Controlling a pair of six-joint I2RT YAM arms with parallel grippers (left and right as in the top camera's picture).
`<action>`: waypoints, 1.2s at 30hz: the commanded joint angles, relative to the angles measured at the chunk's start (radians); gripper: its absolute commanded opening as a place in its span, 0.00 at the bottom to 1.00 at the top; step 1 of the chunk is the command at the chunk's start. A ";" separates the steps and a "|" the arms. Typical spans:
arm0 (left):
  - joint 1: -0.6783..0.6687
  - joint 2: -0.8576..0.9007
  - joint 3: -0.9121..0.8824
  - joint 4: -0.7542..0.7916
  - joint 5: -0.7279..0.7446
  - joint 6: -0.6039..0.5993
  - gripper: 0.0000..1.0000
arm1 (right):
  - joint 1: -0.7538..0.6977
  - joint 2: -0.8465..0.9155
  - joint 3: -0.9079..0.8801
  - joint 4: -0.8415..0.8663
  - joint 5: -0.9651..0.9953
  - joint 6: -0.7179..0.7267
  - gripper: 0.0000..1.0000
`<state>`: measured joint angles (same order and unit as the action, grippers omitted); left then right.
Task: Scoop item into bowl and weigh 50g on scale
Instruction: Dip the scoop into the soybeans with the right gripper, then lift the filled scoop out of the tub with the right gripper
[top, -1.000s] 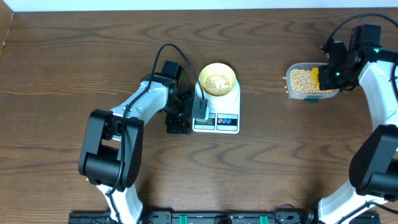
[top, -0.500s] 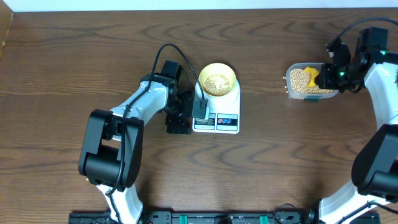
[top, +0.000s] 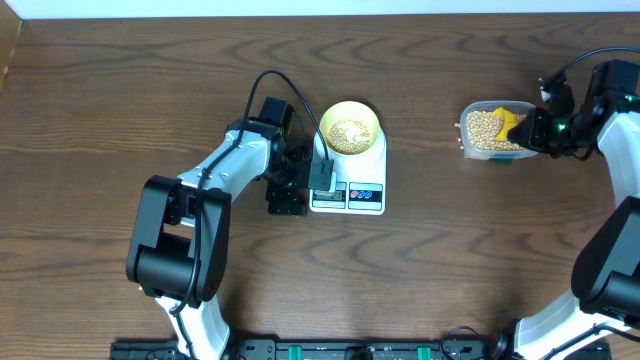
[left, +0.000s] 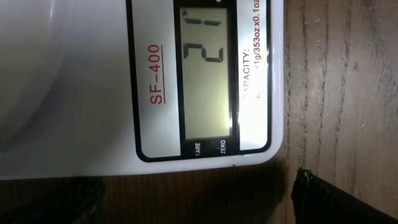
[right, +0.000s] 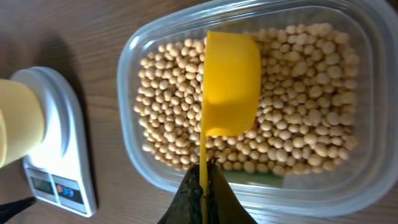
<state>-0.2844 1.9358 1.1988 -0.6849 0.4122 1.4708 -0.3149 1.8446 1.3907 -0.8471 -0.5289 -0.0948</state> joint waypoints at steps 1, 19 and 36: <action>-0.009 0.011 -0.011 -0.006 0.021 0.014 0.98 | -0.039 -0.015 -0.008 0.002 -0.143 0.018 0.01; -0.009 0.011 -0.011 -0.006 0.021 0.014 0.98 | -0.214 -0.016 -0.008 -0.049 -0.347 0.061 0.01; -0.009 0.011 -0.011 -0.006 0.021 0.014 0.98 | -0.261 -0.016 -0.008 -0.078 -0.533 0.015 0.01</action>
<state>-0.2844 1.9358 1.1988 -0.6853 0.4122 1.4708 -0.5720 1.8446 1.3899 -0.9211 -0.9768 -0.0601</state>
